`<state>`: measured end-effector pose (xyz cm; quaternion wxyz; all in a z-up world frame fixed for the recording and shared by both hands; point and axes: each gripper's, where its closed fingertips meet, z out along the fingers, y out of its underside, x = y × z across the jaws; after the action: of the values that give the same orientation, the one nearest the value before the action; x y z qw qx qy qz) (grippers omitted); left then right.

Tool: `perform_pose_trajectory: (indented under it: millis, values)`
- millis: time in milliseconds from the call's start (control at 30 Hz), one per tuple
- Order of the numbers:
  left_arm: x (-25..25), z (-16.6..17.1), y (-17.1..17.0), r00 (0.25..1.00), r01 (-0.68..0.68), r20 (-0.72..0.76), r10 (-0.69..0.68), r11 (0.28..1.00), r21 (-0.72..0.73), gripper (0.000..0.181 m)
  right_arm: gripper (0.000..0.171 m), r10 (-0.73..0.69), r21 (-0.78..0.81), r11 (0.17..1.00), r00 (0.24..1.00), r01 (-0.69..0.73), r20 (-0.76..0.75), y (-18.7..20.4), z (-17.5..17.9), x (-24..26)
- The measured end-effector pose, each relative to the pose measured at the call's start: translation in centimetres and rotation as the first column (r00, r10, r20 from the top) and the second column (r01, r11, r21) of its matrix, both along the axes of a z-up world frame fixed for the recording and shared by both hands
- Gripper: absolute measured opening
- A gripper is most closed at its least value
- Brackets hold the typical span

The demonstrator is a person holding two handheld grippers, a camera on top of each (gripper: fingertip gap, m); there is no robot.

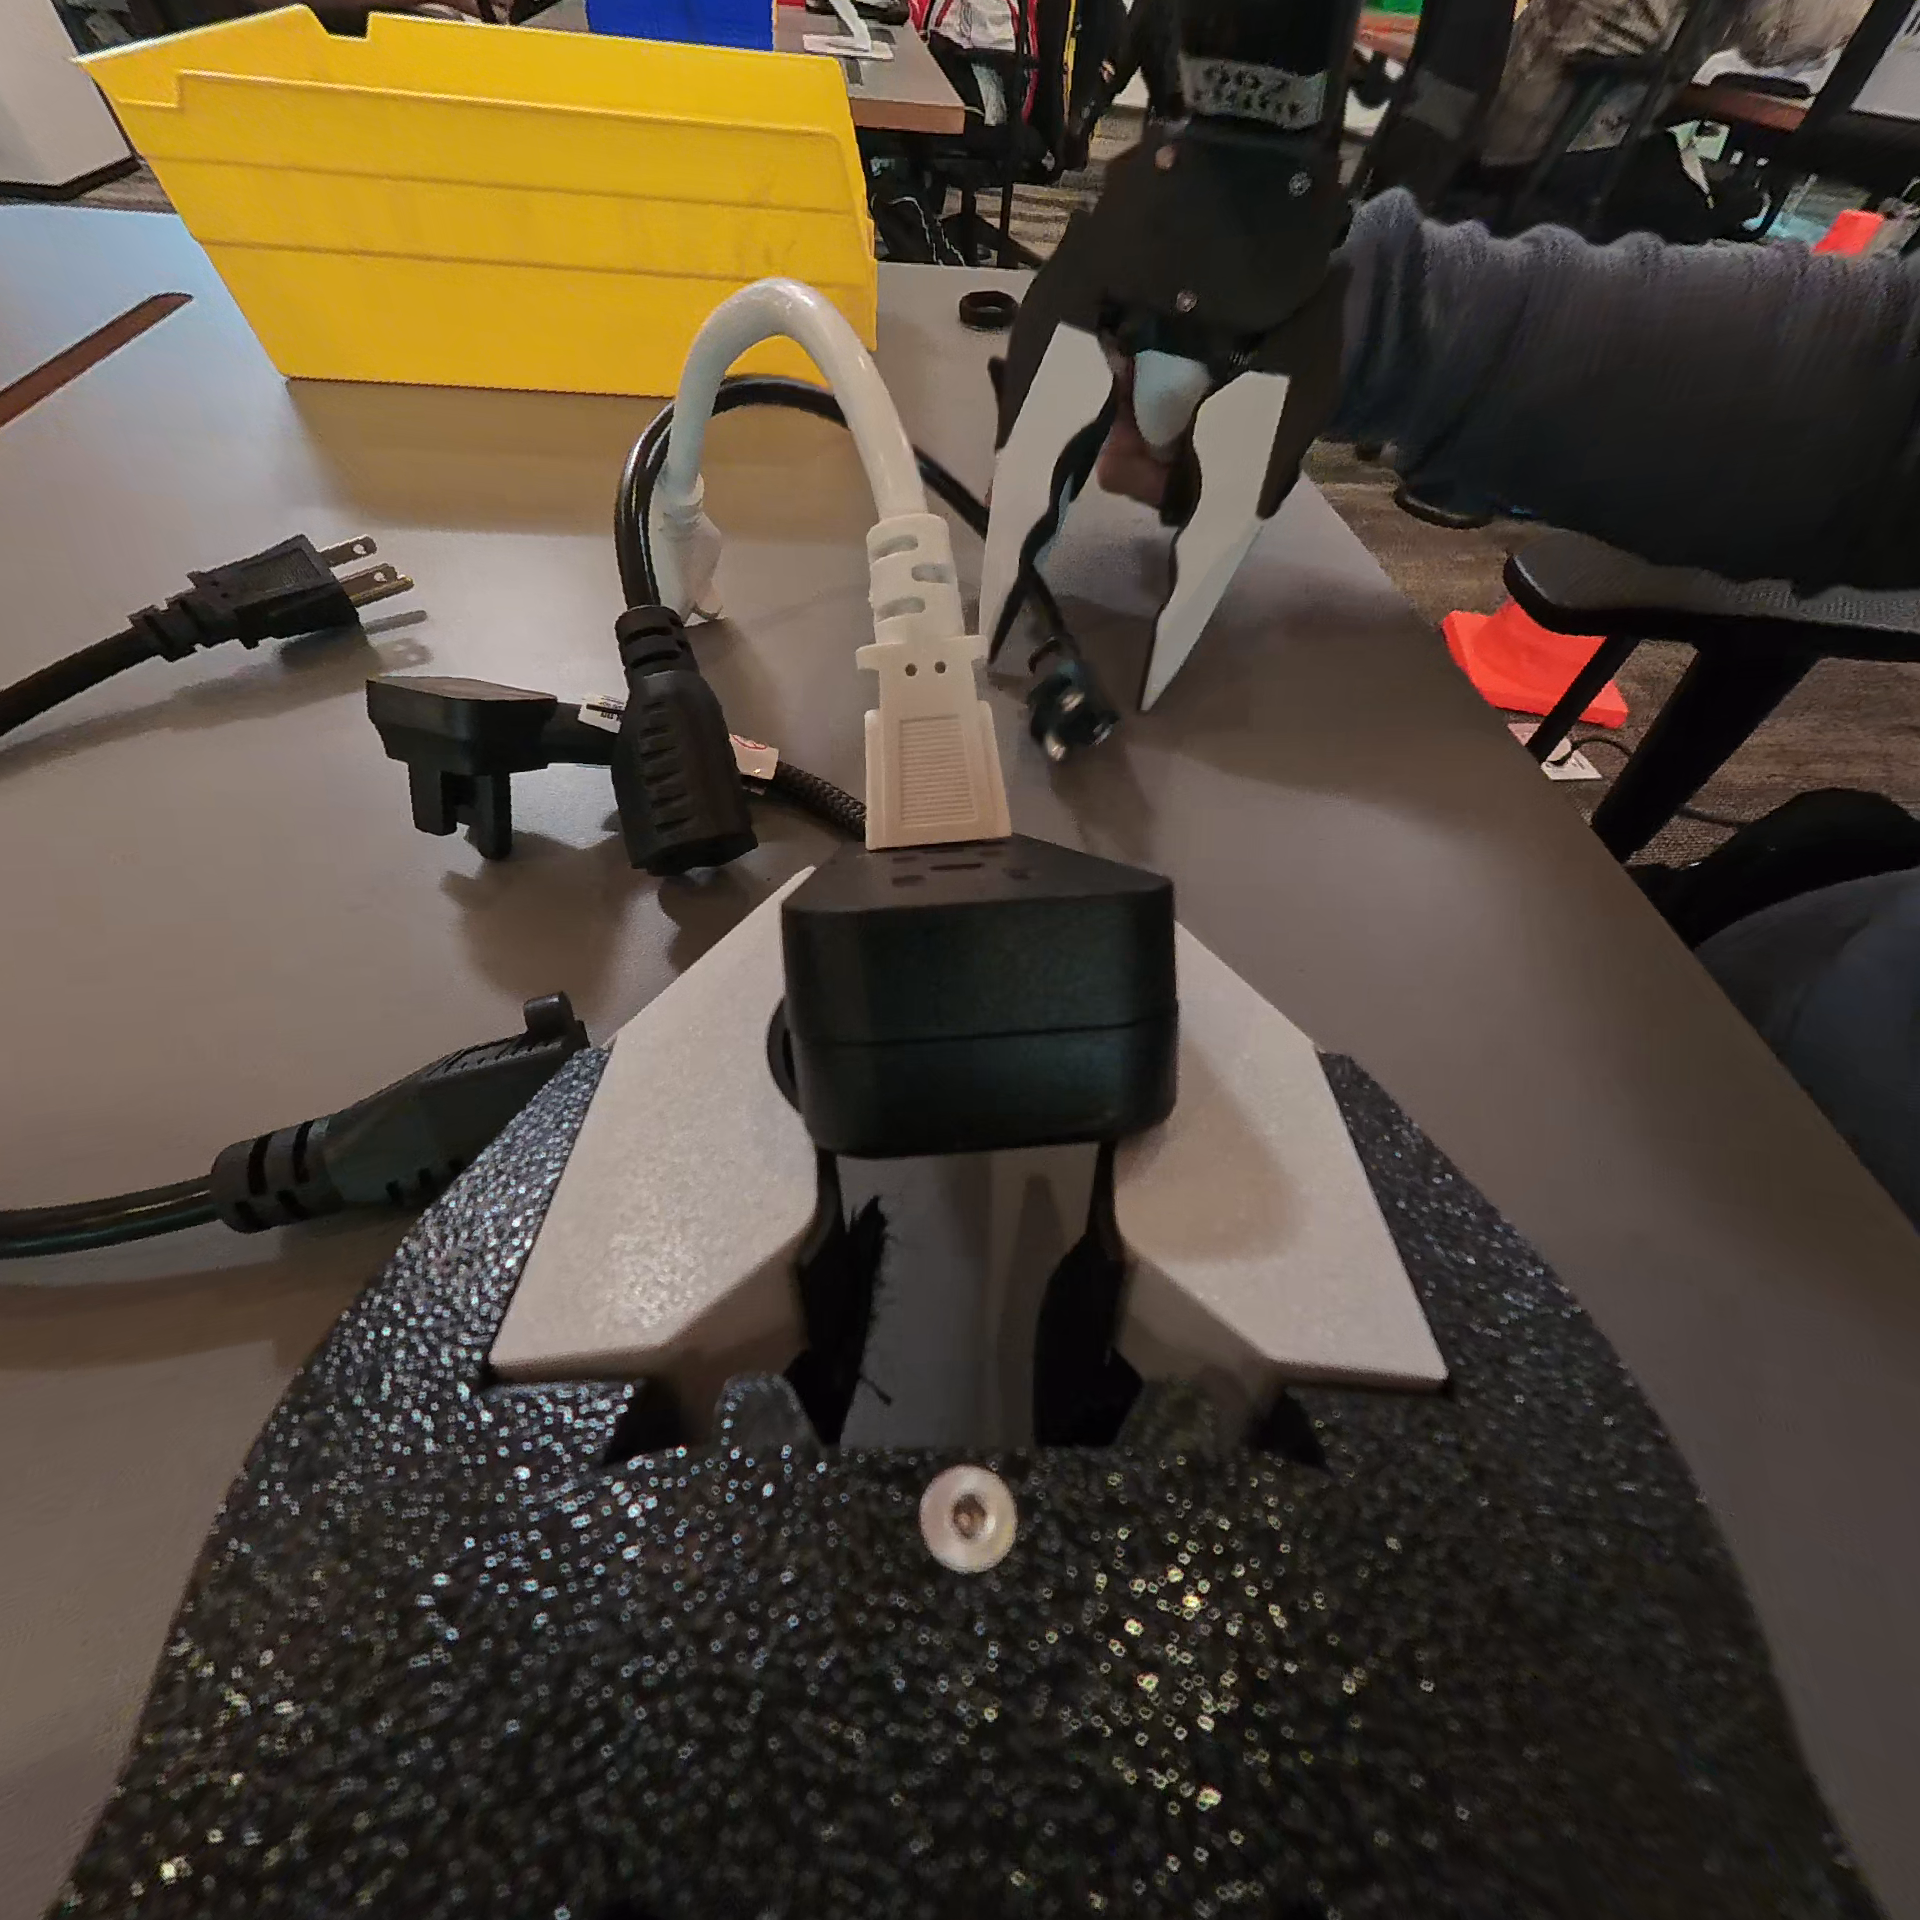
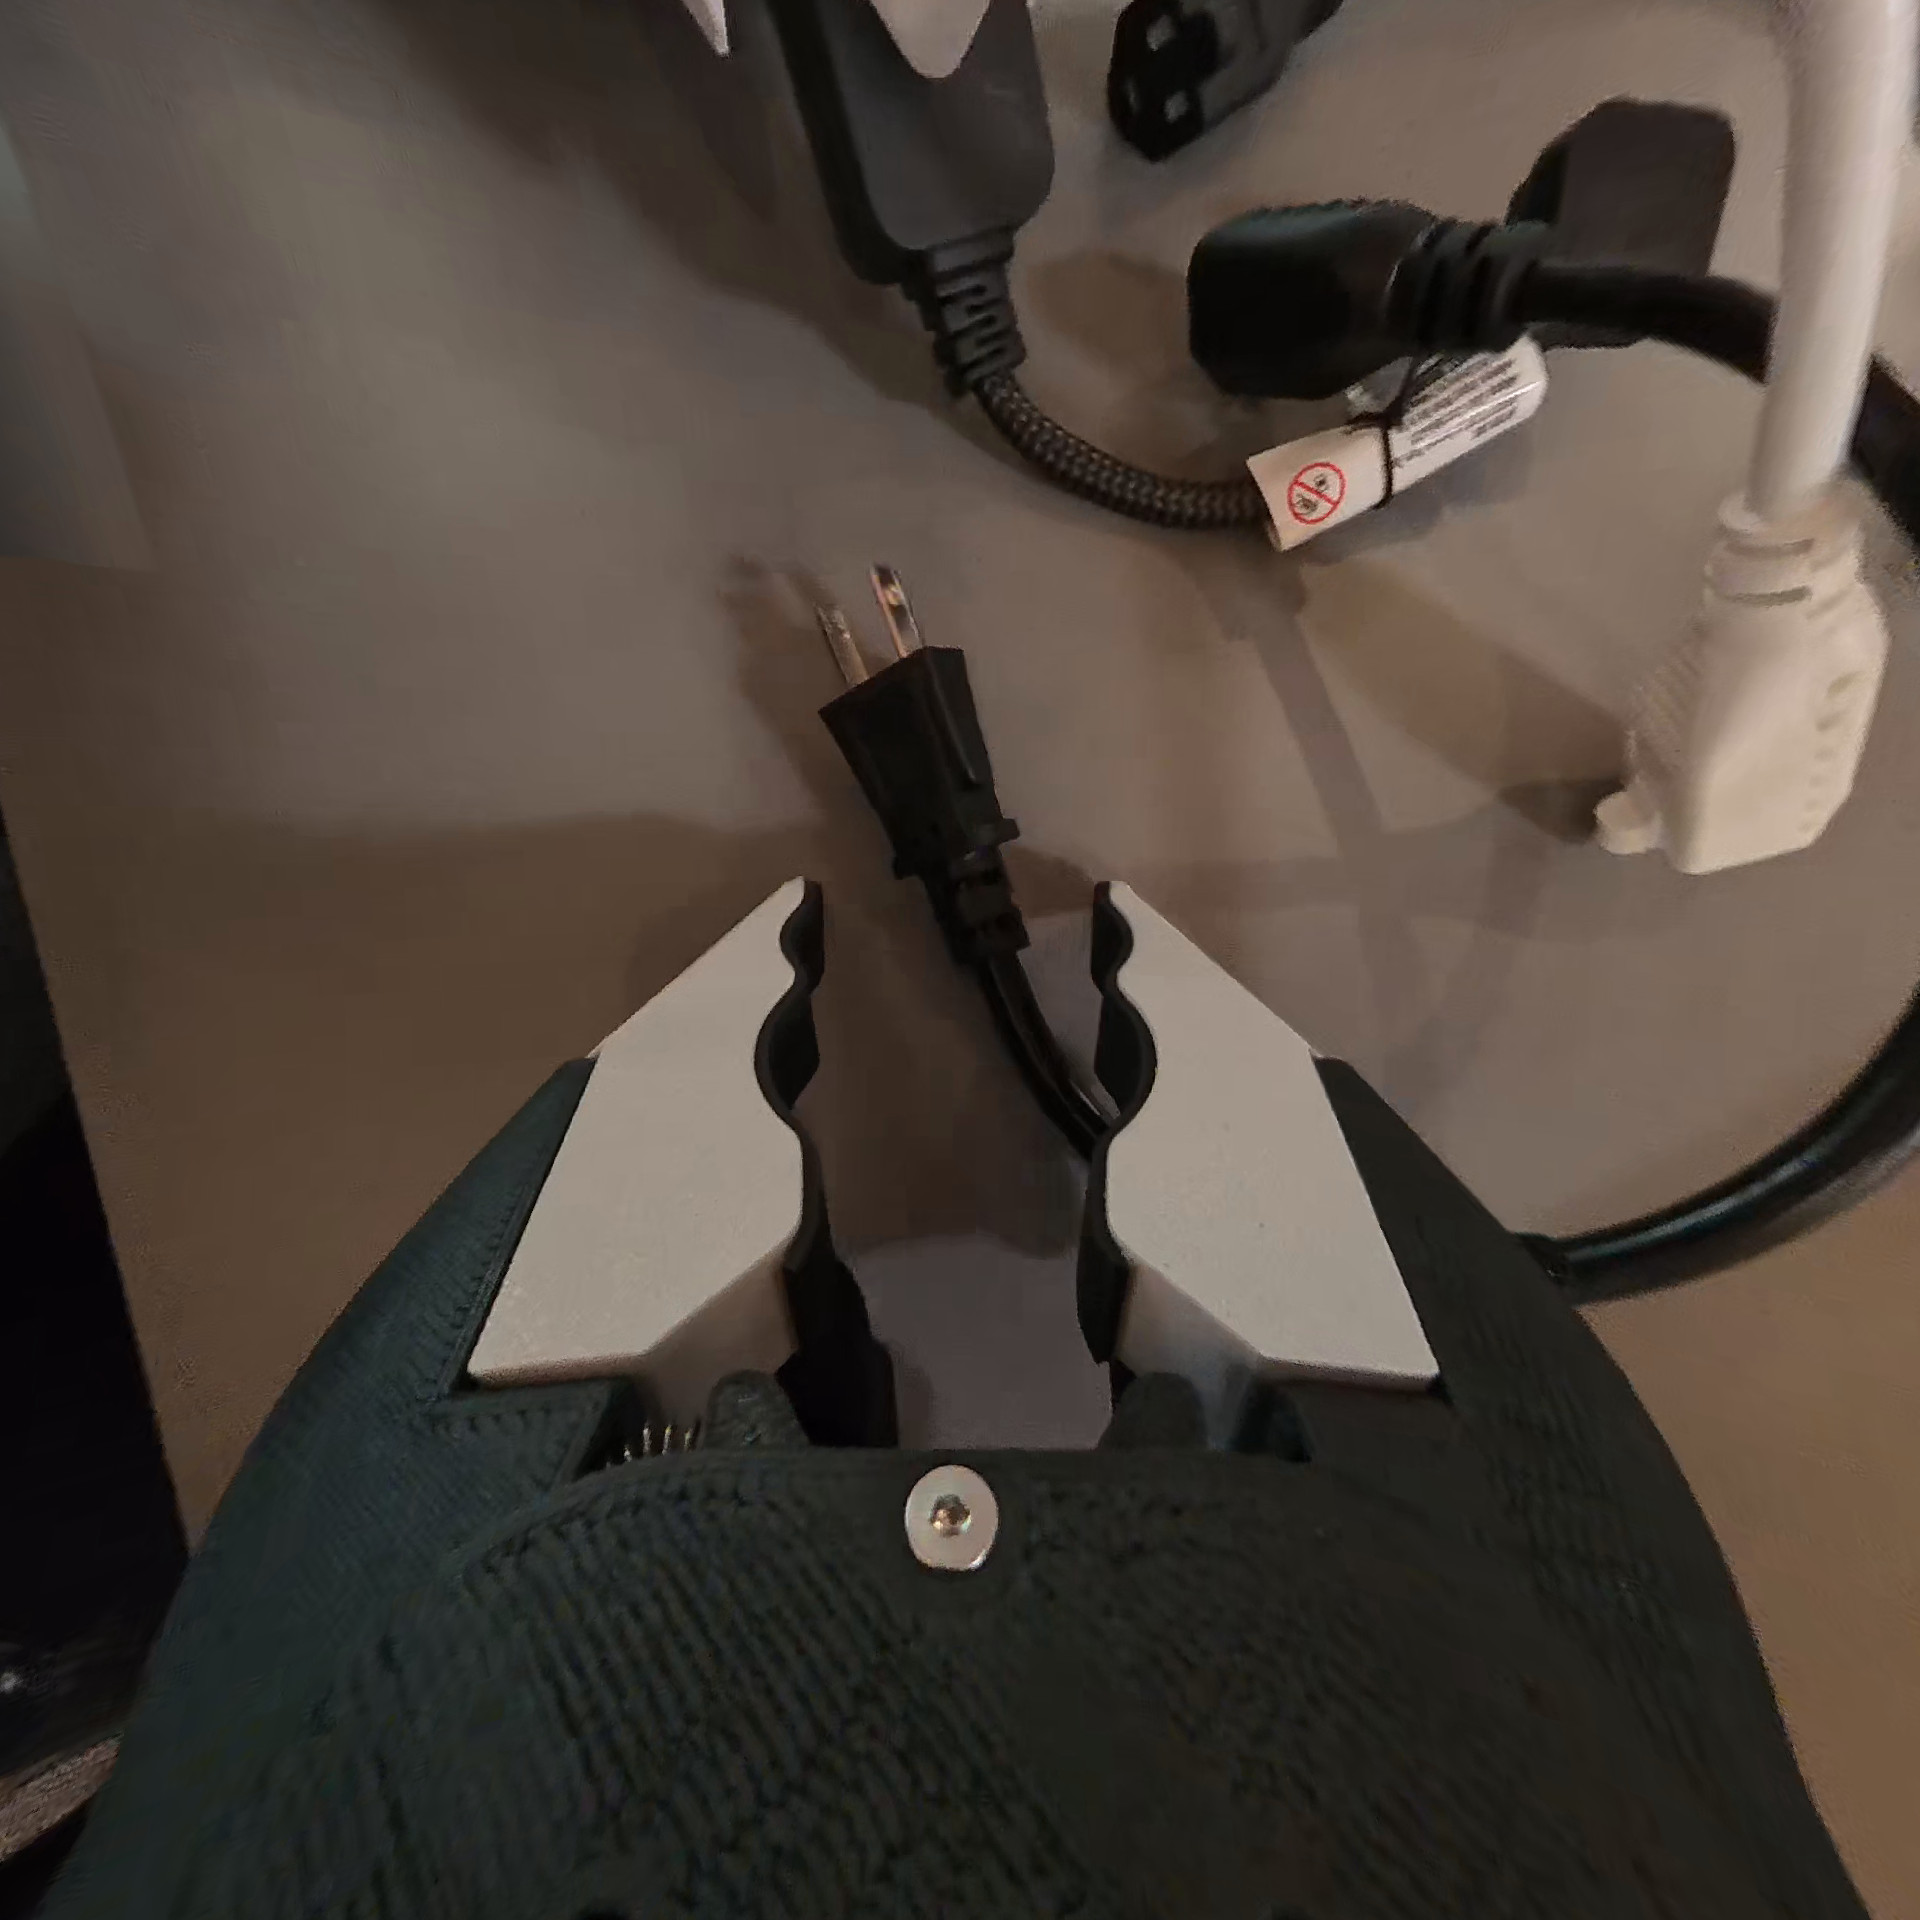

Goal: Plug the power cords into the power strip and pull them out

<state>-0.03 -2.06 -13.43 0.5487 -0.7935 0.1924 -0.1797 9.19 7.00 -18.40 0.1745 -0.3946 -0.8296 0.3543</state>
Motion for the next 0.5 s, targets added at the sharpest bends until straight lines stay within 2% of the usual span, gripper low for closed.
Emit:
perform_pose_trajectory:
  millis: [33, 67, 100, 200, 300, 400, 500]
  values:
    - [0.0, 0.0, 0.0, 1.000, 0.000, -0.005, 0.000, 1.000, 0.002, 0.050, 0.045, -0.001, -0.032, 1.000, 1.000, 0.001, -0.002, -0.2, 0.0, -0.3]
    - [0.0, 0.0, 0.0, 1.000, 0.000, -0.009, 0.000, 1.000, 0.004, 0.050, 0.028, -0.016, -0.051, 0.999, 1.000, 0.015, -0.008, -0.3, 0.0, -0.6]
    - [0.1, 0.0, 0.0, 1.000, 0.001, -0.014, -0.001, 1.000, 0.006, 0.050, 0.021, -0.014, -0.063, 0.998, 1.000, 0.014, -0.006, -0.5, 0.0, -0.8]
    - [0.2, -0.1, -0.1, 0.999, 0.000, -0.036, 0.000, 1.000, 0.016, 0.050, 0.020, 0.028, -0.032, 0.999, 0.999, -0.026, 0.043, -0.9, 1.1, 0.2]
    - [0.2, -0.1, -0.1, 0.998, -0.007, -0.070, 0.009, 0.999, 0.034, 0.050, 0.020, -0.009, 0.016, 1.000, 1.000, 0.009, -0.028, -0.6, 6.2, -0.4]
    - [0.3, -0.2, 0.2, 0.987, -0.042, -0.151, 0.053, 0.996, 0.076, 0.050, 0.020, -0.021, 0.178, 0.983, 0.995, 0.038, -0.096, -0.8, 11.3, -1.9]
    - [0.5, -0.2, 0.7, 0.977, -0.097, -0.179, 0.112, 0.991, 0.091, 0.051, 0.020, 0.013, 0.359, 0.933, 0.999, 0.007, -0.052, -2.5, 13.6, -3.9]
